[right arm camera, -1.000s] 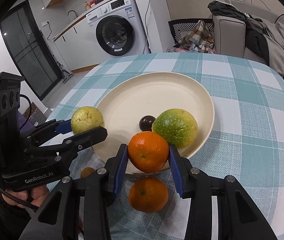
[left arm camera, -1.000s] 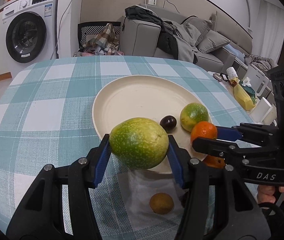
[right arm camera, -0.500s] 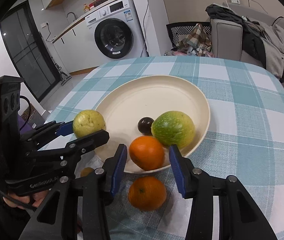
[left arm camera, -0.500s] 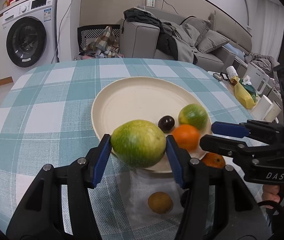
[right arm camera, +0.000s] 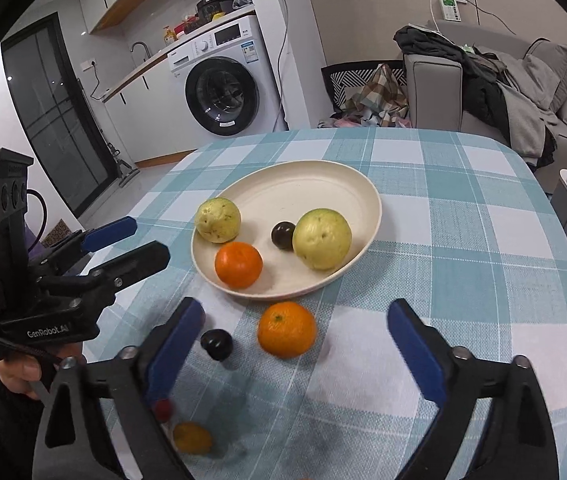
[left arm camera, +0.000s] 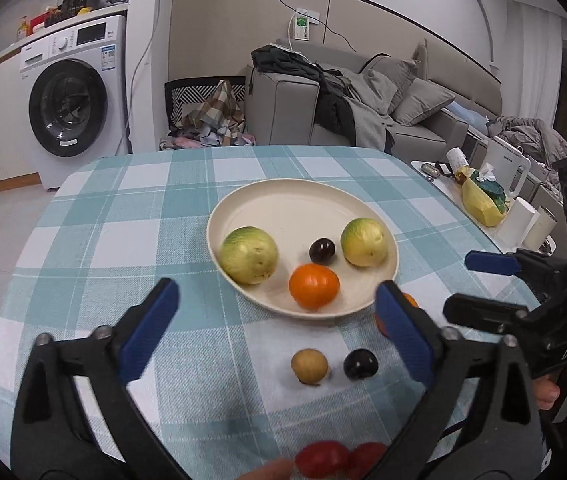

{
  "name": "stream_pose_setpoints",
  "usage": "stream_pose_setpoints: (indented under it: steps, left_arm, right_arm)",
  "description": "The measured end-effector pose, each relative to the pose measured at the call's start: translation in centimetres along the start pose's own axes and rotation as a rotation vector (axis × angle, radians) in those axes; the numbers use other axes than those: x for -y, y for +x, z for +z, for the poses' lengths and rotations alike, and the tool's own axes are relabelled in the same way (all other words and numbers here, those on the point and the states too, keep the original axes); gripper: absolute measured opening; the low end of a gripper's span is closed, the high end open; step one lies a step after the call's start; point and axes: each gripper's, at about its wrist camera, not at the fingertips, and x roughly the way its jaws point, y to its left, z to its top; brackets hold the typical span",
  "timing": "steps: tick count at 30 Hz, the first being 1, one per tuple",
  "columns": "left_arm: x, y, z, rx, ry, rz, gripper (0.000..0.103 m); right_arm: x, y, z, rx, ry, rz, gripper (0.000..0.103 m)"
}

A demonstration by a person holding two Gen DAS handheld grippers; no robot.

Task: Organize fruits
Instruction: 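Open both tools to release the green fruit and the orange onto the plate, then withdraw both tools from the plate toward the remaining fruit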

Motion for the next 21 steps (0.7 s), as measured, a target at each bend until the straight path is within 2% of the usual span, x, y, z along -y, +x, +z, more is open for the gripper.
stream_pose_setpoints:
  steps: [10, 21]
  left_arm:
    - [-1.0, -2.6, -1.8, -0.012, -0.041, -0.010, 0.102]
    - [-0.9, -1.7, -2.4, -0.032, -0.030, 0.004, 0.102]
  right_arm:
    - [0.6, -0.5, -0.8, -0.024, -0.013, -0.027, 0.103]
    - [0.7, 0.9, -1.7, -0.082, -0.025, -0.060, 0.103]
